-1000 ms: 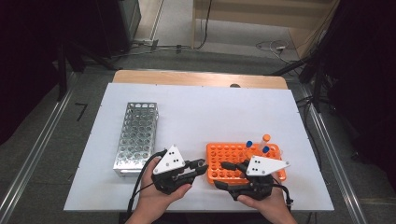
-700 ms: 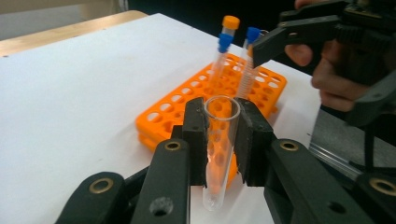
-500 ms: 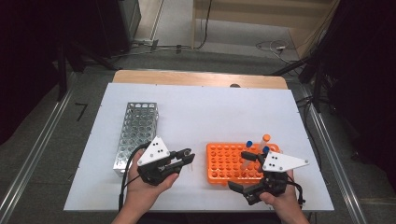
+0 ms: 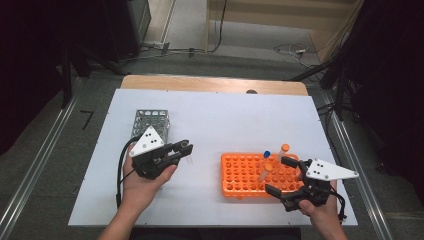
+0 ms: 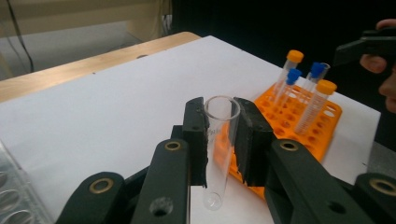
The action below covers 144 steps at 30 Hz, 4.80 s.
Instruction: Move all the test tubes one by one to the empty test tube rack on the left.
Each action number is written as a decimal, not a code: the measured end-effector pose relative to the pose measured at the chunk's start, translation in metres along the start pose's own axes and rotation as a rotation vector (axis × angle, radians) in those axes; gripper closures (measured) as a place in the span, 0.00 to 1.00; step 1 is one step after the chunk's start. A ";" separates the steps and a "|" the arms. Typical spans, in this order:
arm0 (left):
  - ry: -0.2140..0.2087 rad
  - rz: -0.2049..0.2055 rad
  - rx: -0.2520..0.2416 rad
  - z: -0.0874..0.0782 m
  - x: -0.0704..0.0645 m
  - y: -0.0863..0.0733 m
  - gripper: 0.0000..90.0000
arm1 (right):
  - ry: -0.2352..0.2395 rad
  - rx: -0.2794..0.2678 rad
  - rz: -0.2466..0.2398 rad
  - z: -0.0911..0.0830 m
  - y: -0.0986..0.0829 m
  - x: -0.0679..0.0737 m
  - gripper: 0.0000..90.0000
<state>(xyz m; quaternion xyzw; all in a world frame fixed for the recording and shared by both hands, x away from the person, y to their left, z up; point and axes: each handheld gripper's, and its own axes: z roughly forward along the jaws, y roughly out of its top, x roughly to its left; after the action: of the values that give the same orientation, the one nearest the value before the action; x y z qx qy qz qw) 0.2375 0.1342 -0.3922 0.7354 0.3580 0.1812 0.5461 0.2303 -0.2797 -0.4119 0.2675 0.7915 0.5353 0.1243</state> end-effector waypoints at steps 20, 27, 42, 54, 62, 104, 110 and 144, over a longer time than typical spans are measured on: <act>0.090 -0.035 -0.018 -0.004 0.045 0.012 0.85 | -0.121 -0.016 0.053 -0.029 -0.027 -0.046 0.00; 0.117 -0.040 -0.027 -0.005 0.058 0.017 0.85 | -0.129 -0.016 0.069 -0.032 -0.035 -0.056 0.00; 0.185 -0.031 -0.049 0.004 0.084 0.037 0.85 | -0.096 0.002 0.068 -0.032 -0.047 -0.064 0.00; 0.269 -0.054 -0.063 0.019 0.117 0.042 0.85 | -0.096 0.005 0.075 -0.032 -0.050 -0.067 0.00; 0.325 -0.092 -0.057 0.033 0.137 0.036 0.85 | -0.092 0.008 0.077 -0.031 -0.051 -0.068 0.00; 0.414 -0.175 0.133 0.074 0.153 0.005 0.81 | -0.087 0.023 0.086 -0.027 -0.055 -0.070 0.00; 0.405 -0.185 0.101 0.067 0.151 0.009 0.60 | -0.083 0.037 0.091 -0.025 -0.056 -0.071 0.00; 0.161 -0.110 -0.019 0.005 0.052 -0.002 0.00 | -0.220 0.124 0.126 -0.016 -0.070 -0.080 0.58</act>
<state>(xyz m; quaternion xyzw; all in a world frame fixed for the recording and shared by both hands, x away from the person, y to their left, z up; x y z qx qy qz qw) 0.2757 0.1688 -0.4024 0.6924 0.4389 0.2129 0.5316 0.2687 -0.3567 -0.4771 0.3808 0.7862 0.4598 0.1596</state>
